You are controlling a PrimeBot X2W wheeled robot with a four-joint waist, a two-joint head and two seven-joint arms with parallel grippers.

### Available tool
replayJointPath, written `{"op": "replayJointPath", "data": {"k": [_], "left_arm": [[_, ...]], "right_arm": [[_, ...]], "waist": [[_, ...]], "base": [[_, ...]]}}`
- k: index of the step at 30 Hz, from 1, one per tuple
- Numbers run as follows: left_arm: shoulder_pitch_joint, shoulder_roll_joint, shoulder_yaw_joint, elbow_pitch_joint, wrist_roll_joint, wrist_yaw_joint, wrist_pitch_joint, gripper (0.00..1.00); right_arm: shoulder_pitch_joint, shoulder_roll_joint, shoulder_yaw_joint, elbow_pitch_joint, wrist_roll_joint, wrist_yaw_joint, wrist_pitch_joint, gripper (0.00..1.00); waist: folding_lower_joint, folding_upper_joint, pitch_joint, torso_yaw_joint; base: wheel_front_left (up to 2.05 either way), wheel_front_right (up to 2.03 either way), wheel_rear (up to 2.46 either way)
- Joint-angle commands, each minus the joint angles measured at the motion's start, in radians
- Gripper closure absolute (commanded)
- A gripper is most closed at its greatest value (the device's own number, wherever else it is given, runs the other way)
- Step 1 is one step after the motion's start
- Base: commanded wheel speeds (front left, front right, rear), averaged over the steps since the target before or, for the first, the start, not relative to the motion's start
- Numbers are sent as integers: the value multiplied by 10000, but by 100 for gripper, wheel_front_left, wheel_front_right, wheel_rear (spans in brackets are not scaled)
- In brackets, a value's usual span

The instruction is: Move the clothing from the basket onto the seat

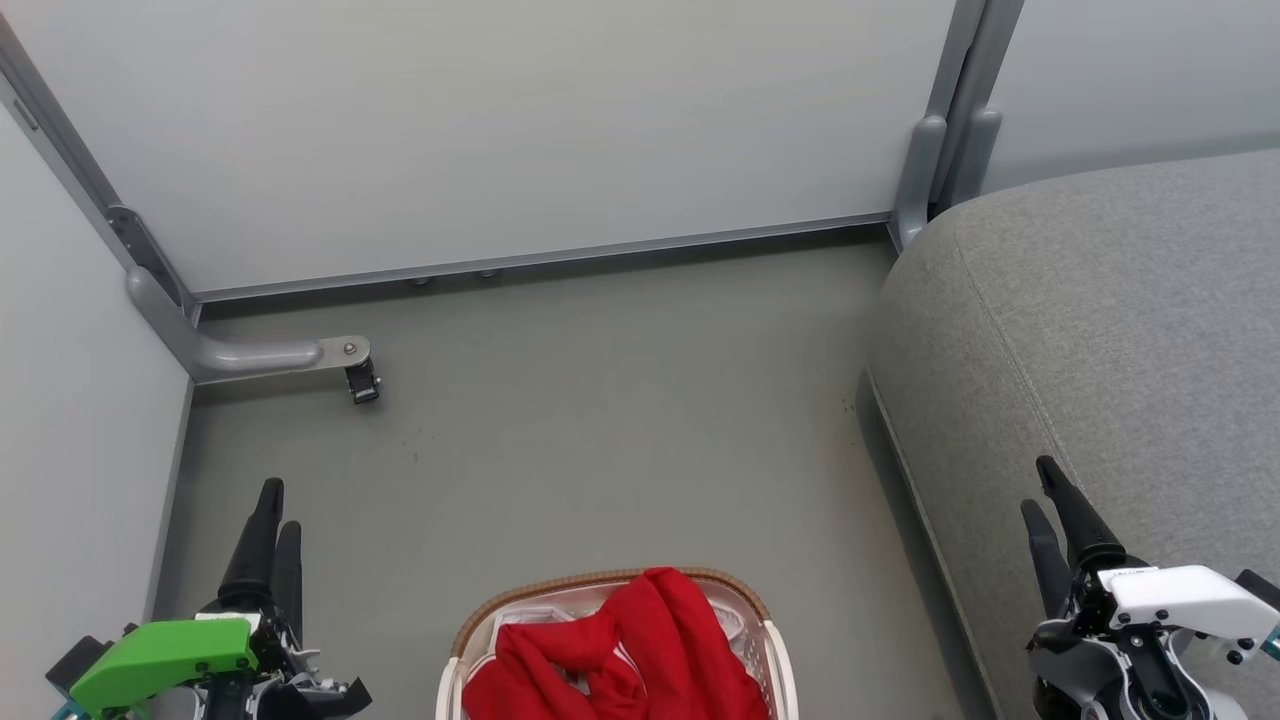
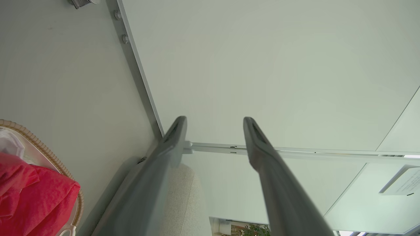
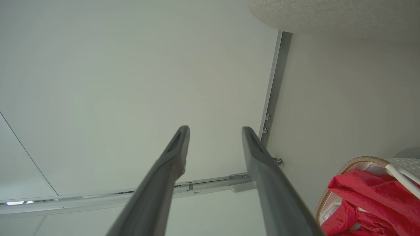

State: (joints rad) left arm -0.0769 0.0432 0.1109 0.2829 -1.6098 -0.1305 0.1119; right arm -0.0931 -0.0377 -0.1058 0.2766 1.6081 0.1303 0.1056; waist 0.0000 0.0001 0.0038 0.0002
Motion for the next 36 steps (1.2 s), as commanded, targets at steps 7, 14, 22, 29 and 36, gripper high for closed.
{"op": "replayJointPath", "data": {"k": [7, 14, 22, 29, 36], "left_arm": [[-255, 210, -171, -115, 413, 0, -440, 0], [-393, 432, -392, 34, 1608, -1, -810, 0], [-478, 575, -520, 208, 3454, -1, -1146, 0], [-499, 710, -708, 239, 5057, -1, -1413, 0], [-484, 789, -816, 210, 6615, -1, -1670, 0]], "right_arm": [[-371, -158, 356, -228, -680, 1, -437, 0], [-564, -159, 466, -204, -2020, 1, -762, 0], [-747, -107, 563, -51, -3778, 1, -1096, 0], [-878, -95, 674, 77, -5205, 2, -1364, 0], [-975, -96, 813, 264, -6608, 2, -1622, 0]], "waist": [[0, -1, 42, 16], [0, -1, 104, 41], [0, -1, 154, 61], [0, -1, 190, 83], [0, -1, 246, 100]], "base": [[0, 0, 0], [0, 0, 0], [0, 0, 0], [0, 0, 0], [0, 0, 0]]}}
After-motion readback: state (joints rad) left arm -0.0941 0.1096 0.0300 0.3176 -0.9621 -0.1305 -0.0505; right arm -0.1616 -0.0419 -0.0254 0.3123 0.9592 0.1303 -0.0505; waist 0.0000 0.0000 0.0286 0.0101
